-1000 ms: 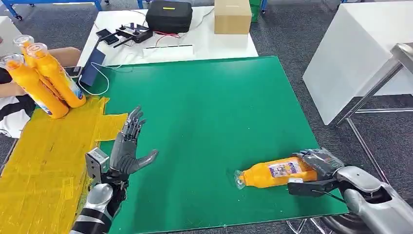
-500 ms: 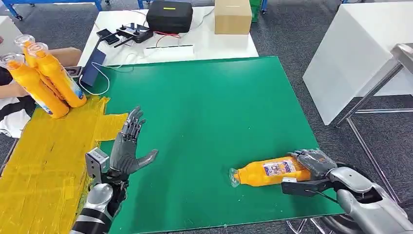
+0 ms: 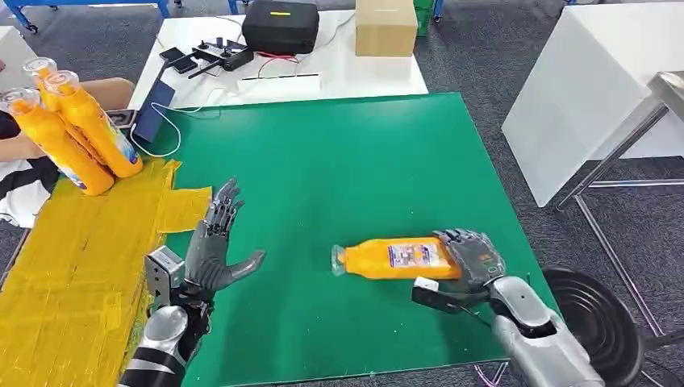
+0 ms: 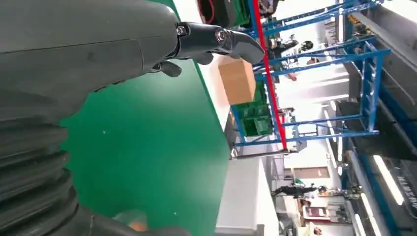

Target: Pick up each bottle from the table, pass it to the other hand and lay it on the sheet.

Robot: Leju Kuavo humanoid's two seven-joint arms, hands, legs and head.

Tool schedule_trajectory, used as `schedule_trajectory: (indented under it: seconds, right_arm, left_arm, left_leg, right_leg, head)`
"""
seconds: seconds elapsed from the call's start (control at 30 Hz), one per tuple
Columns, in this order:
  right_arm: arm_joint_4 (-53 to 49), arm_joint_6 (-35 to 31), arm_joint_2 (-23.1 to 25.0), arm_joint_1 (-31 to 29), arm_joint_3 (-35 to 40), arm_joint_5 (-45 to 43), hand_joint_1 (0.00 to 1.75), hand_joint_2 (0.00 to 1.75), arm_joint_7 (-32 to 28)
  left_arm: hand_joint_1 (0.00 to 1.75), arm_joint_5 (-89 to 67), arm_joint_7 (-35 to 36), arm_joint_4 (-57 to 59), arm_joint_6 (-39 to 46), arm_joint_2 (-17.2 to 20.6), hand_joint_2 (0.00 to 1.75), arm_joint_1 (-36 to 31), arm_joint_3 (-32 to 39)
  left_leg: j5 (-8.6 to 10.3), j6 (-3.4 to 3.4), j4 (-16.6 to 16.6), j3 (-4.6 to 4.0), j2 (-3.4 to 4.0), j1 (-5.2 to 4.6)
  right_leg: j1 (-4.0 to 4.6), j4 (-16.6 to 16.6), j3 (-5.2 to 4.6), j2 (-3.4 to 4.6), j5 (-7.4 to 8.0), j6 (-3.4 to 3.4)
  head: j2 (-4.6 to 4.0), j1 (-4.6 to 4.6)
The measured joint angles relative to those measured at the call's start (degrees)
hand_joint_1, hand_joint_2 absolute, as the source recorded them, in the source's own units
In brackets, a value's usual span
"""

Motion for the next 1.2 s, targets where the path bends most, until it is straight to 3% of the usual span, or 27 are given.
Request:
schedule_trajectory:
  seconds: [0.13, 0.37, 0.47, 0.5, 0.8, 1.2]
  right_arm:
    - [-1.09, -0.09, 9.46, 0.11, -5.72, -12.59, 1.75, 1.75, -3.95]
    - [-0.83, 0.66, 20.57, -0.07, -10.11, -22.24, 1.73, 1.75, -8.58]
    - [-0.81, 0.86, 22.44, -0.15, -10.82, -24.23, 1.73, 1.75, -9.42]
    - [-0.76, 0.99, 23.29, -0.20, -11.08, -24.74, 1.64, 1.75, -9.61]
    - [1.93, 2.52, 28.89, -1.59, -10.62, -25.78, 1.69, 1.75, -11.43]
    - [11.65, 5.21, 36.29, -4.74, -2.38, -27.18, 1.68, 1.75, -14.51]
  left_arm:
    - [0.00, -2.18, 1.55, -0.63, -0.50, -0.13, 1.75, 0.01, -0.94]
    - [0.00, -2.91, 2.95, -0.59, 0.04, -0.28, 1.75, -1.15, -4.50]
    - [0.00, -2.88, 3.06, -0.52, 0.04, -0.28, 1.75, -1.62, -5.22]
    - [0.00, -2.88, 3.12, -0.35, 0.04, -0.28, 1.75, -1.93, -5.57]
    - [0.00, -2.53, 3.65, 1.01, -1.20, -0.63, 1.75, -4.86, -8.35]
    - [0.00, 0.96, 5.31, 4.35, -2.38, -1.60, 1.75, -11.15, -10.67]
  left_leg:
    - [0.01, -0.01, 0.00, 0.02, 0.01, 0.01]
    - [0.01, -0.01, 0.00, 0.00, -0.02, -0.02]
    - [0.01, -0.01, 0.00, 0.00, -0.01, -0.02]
    - [0.01, -0.01, 0.00, 0.00, -0.01, -0.02]
    - [0.02, -0.02, 0.00, 0.00, -0.01, -0.01]
    - [0.07, -0.08, 0.00, 0.00, -0.01, 0.00]
  right_leg:
    - [0.01, 0.00, -0.01, 0.00, 0.00, 0.00]
    - [-0.02, 0.00, -0.01, -0.02, -0.01, -0.01]
    - [-0.02, 0.00, -0.01, -0.02, 0.00, -0.01]
    - [-0.02, 0.00, -0.01, -0.01, 0.00, 0.00]
    - [-0.01, 0.01, -0.02, -0.01, 0.00, -0.01]
    - [0.00, 0.03, -0.03, -0.01, 0.00, -0.01]
  head:
    - [-0.02, 0.00]
    - [-0.02, 0.02]
    - [-0.02, 0.02]
    - [-0.02, 0.02]
    - [-0.02, 0.04]
    - [-0.02, 0.02]
